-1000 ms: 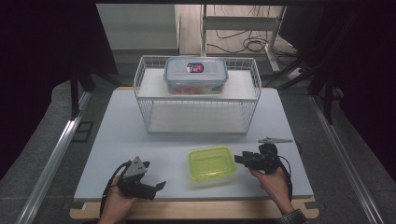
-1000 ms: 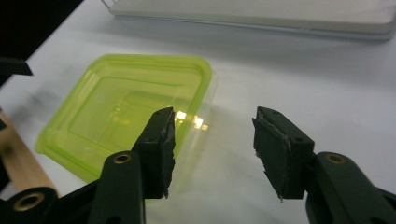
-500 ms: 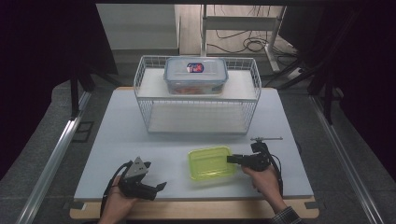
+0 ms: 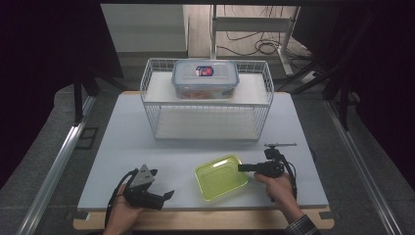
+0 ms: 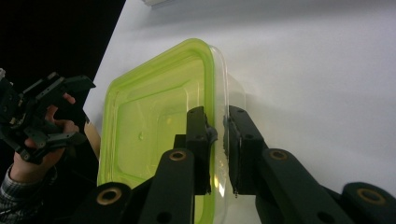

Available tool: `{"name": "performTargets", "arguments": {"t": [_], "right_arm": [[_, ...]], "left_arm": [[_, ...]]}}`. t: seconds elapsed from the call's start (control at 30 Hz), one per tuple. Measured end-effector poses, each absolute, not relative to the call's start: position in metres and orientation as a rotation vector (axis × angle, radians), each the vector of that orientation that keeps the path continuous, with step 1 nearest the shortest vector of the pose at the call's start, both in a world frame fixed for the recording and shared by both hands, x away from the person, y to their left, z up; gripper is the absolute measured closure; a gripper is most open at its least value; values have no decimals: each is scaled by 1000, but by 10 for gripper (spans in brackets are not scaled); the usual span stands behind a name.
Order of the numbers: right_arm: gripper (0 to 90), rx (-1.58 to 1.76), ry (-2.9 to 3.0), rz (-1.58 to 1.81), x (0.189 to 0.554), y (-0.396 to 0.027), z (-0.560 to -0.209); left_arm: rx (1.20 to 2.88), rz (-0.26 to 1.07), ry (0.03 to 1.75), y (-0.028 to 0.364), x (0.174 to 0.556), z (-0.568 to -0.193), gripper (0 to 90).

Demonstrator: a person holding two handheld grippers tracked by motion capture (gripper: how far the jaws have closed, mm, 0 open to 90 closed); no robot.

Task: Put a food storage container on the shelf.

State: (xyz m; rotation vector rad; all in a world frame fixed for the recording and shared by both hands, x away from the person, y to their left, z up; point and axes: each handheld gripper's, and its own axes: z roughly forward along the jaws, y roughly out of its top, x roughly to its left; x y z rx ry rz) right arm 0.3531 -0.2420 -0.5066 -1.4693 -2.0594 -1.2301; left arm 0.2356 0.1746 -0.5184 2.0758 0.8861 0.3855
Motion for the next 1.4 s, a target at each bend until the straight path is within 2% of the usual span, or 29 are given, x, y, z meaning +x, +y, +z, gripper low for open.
{"name": "performTargets", "arguments": {"t": [0.43, 1.4], "right_arm": [[800, -1454, -2001, -1359, 356, -252, -486], [800, -1387, -1968, -1539, 371, -239, -421]], "left_arm": [[2065, 394, 894, 175, 235, -518, 69], [2073, 363, 907, 176, 238, -524, 61]]}}
